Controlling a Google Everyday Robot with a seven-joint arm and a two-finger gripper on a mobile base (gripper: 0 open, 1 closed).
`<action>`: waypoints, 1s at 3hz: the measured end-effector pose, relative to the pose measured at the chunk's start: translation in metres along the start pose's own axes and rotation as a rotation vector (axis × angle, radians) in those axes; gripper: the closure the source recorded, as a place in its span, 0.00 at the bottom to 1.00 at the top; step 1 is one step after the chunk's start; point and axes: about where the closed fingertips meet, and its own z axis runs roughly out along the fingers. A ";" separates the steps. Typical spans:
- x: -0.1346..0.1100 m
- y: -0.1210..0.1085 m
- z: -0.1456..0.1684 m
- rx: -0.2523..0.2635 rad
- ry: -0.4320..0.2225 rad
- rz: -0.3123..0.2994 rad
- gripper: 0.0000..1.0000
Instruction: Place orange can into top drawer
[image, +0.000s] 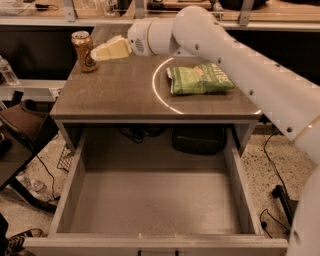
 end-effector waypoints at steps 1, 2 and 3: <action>-0.001 0.018 0.040 0.005 -0.038 -0.020 0.00; 0.001 0.032 0.085 0.031 -0.068 -0.018 0.00; 0.003 0.032 0.117 0.066 -0.065 0.019 0.00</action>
Offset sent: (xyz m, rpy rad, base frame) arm 0.0302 0.1152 -0.0359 0.0656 -0.0711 -0.0364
